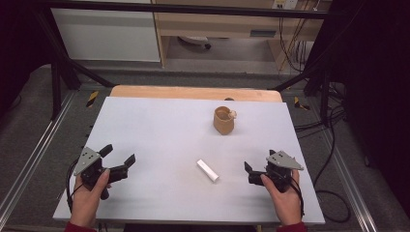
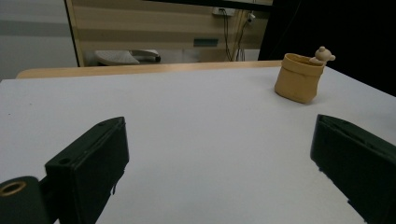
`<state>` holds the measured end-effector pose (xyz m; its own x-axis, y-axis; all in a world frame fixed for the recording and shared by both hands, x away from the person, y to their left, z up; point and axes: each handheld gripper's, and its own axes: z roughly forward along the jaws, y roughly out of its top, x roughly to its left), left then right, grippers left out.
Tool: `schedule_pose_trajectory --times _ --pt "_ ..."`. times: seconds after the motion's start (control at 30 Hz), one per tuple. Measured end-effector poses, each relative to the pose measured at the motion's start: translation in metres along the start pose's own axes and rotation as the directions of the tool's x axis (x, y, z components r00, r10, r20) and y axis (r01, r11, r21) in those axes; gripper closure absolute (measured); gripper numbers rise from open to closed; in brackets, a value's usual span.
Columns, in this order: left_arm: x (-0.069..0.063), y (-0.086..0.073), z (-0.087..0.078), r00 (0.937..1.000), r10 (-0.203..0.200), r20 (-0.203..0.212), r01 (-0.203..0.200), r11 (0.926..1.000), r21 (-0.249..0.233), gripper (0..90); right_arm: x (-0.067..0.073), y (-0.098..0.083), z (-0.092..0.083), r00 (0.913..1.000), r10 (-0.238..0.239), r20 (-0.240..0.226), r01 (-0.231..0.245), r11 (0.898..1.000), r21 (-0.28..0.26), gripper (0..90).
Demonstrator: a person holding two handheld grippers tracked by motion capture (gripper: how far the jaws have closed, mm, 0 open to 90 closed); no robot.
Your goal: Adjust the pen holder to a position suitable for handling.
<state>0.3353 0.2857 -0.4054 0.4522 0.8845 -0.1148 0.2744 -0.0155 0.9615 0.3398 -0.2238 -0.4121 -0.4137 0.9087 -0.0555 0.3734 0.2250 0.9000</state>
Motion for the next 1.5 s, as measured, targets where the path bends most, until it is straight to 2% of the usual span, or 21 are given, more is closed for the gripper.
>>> schedule_pose_trajectory --times 0.2,0.5,0.73,1.07,1.33,1.5 --pt "0.000 0.000 0.000 1.0000 0.000 0.001 0.000 1.0000 0.002 4.7 0.007 -0.001 0.005 0.9994 -0.017 -0.031 0.018 0.999 0.031 2.1" --pt "-0.001 0.000 0.001 1.0000 0.005 0.000 -0.005 1.0000 0.004 4.7 0.014 -0.001 0.009 0.9980 -0.013 -0.062 0.016 0.998 0.052 2.2" --pt "-0.001 0.000 0.000 1.0000 0.007 0.000 -0.007 0.9999 0.007 4.8 0.024 -0.001 0.015 0.9958 -0.035 -0.085 0.042 0.996 0.084 3.0" --pt "-0.002 -0.001 0.001 0.9999 0.011 0.005 -0.011 0.9999 0.011 4.9 0.028 -0.002 0.017 0.9943 -0.027 -0.103 0.038 0.994 0.104 3.0" --pt "-0.002 -0.001 0.002 0.9999 0.013 0.005 -0.013 0.9998 0.014 4.9 0.041 0.000 0.021 0.9898 -0.038 -0.138 0.056 0.990 0.129 3.3" --pt "-0.002 -0.001 0.002 0.9999 0.015 0.005 -0.015 0.9998 0.015 4.9 0.047 0.000 0.024 0.9874 -0.026 -0.156 0.049 0.988 0.143 3.4"
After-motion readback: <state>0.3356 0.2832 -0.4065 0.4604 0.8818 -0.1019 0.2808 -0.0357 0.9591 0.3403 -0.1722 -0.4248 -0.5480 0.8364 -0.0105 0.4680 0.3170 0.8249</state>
